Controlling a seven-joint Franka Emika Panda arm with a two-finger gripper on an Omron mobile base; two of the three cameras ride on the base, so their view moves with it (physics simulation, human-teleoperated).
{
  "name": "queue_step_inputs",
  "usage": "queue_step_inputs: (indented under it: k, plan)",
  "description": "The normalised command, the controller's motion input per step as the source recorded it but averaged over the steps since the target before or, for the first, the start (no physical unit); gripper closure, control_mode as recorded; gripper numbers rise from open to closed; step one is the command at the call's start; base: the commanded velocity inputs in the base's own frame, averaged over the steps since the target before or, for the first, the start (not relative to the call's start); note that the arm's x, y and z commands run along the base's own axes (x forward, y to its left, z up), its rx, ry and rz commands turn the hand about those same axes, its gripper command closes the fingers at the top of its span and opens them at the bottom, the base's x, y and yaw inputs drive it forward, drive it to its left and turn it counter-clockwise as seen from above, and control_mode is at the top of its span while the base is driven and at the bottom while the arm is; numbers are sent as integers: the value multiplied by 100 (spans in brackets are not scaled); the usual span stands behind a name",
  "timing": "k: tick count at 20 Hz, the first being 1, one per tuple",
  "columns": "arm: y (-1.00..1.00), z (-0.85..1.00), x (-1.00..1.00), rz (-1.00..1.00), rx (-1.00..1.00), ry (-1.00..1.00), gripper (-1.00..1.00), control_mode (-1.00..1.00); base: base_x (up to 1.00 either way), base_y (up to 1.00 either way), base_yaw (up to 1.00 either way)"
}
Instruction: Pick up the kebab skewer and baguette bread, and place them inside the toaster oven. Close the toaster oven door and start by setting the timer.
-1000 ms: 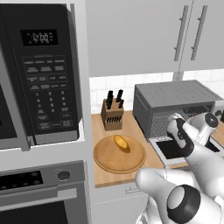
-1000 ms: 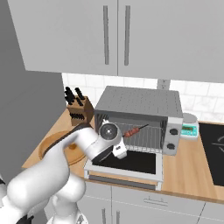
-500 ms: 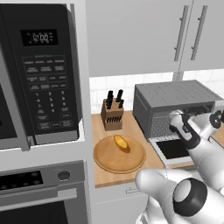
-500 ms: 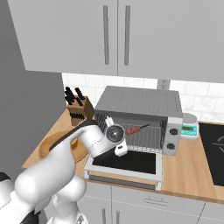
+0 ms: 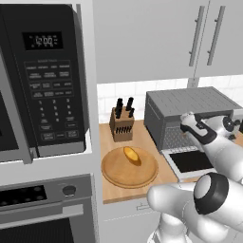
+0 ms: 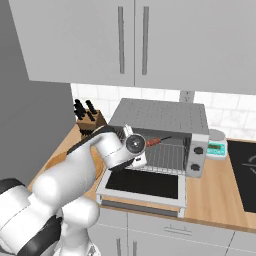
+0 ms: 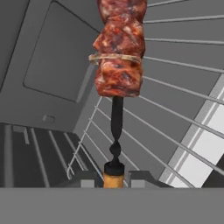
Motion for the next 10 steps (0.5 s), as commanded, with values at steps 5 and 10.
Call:
queue_step_inputs:
  k: [5, 10]
  plan:
    - [1, -19, 32, -8, 11, 0, 100, -100, 0, 0, 0]
    - [0, -5, 40, -8, 7, 0, 100, -100, 0, 0, 0]
